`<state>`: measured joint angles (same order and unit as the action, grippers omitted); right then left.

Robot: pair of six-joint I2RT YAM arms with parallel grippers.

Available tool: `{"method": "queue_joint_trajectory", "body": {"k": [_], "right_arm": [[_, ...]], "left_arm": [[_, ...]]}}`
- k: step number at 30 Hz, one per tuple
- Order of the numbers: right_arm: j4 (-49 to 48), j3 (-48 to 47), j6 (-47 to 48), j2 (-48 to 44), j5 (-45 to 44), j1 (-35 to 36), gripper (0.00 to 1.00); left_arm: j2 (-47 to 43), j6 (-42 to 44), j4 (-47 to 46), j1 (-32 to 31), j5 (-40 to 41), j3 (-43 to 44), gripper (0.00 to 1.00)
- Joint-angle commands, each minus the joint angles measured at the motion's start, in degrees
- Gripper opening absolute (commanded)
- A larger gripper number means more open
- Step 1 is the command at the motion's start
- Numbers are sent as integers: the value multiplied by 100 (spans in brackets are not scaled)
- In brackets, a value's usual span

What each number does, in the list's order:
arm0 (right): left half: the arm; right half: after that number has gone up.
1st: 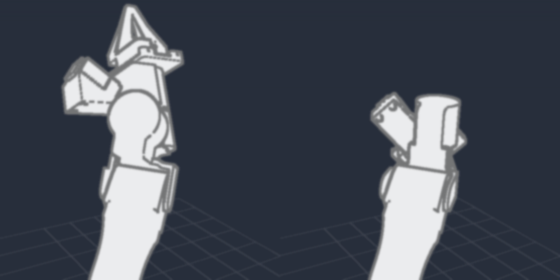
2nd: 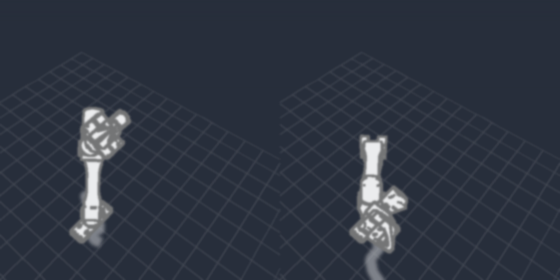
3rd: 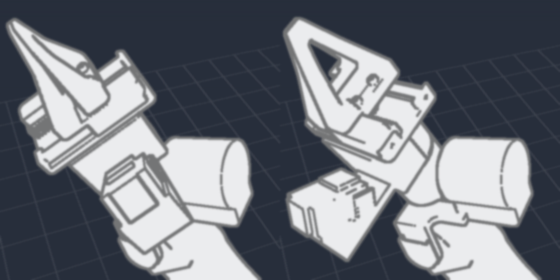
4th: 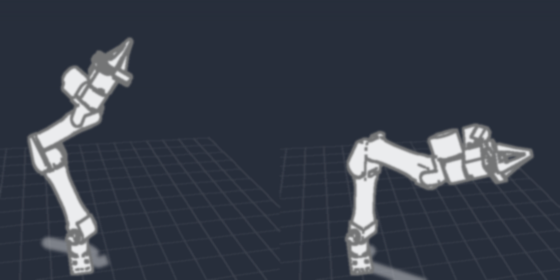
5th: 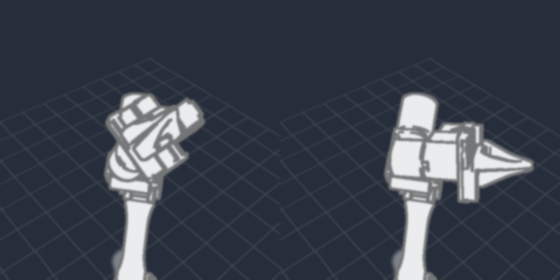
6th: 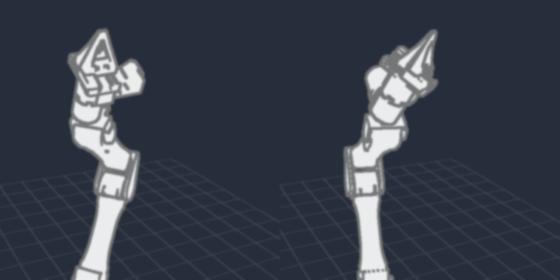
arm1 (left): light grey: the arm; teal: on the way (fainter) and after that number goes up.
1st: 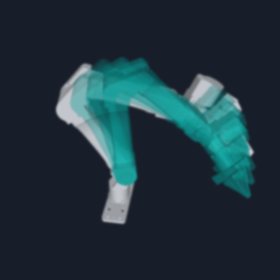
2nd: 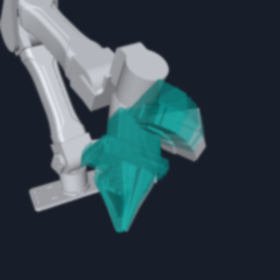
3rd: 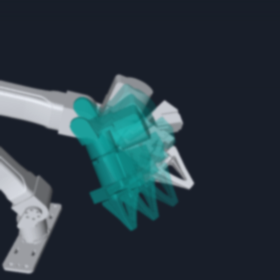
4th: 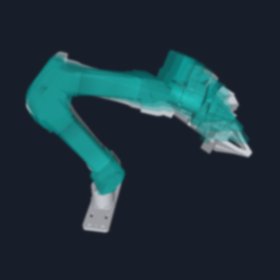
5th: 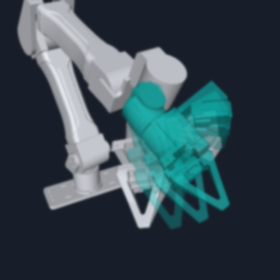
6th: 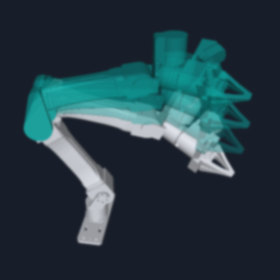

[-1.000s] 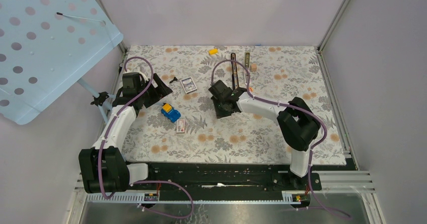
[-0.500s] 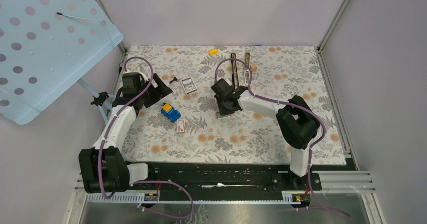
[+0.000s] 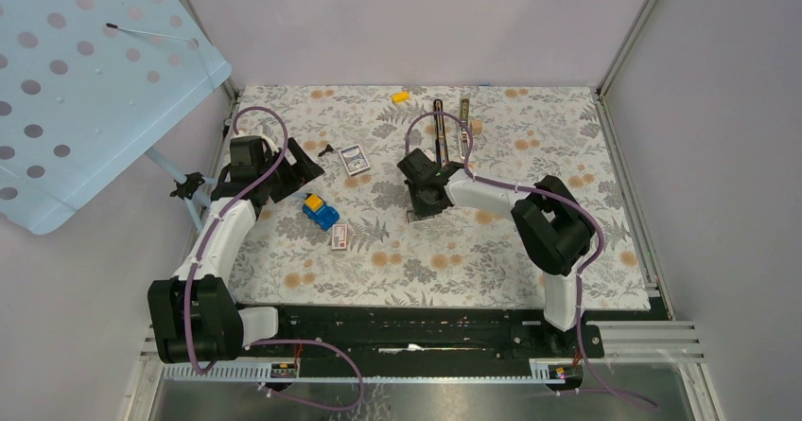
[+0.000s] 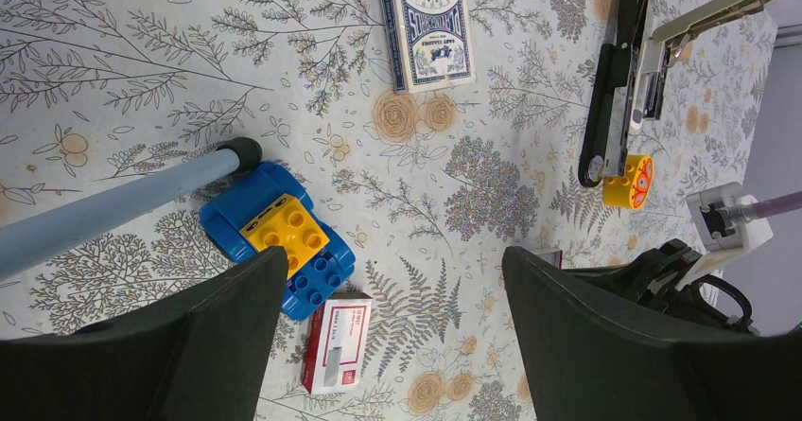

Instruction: Unload the staples from the stapler

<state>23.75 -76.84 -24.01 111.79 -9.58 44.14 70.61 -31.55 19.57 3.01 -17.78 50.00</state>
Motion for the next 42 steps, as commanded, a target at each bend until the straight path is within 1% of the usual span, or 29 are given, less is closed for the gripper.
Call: {"method": "queue_joint_trajectory", "body": {"k": [1,18,28,35,39,42], "right_arm": [[-116,-154,50,31,-123,-78,26],[-204,-233,71,45,-59,-116,31],[-5,-380,193,-630,-245,-195,35],[-136,-110,181,-983,-162,-410,37],[-189,115,138,-1184,21,-529,38],[-191,323,129,-1401,202,-641,39]], "left_arm": [[-52,-18,-296,45,-68,-60,88],[-30,-18,-300,42,-76,-60,88],[-21,-27,-314,65,-112,-52,88],[-18,-4,-347,77,-124,-73,88],[-105,85,-461,74,53,-184,89],[-222,124,-424,71,434,-217,89]]}}
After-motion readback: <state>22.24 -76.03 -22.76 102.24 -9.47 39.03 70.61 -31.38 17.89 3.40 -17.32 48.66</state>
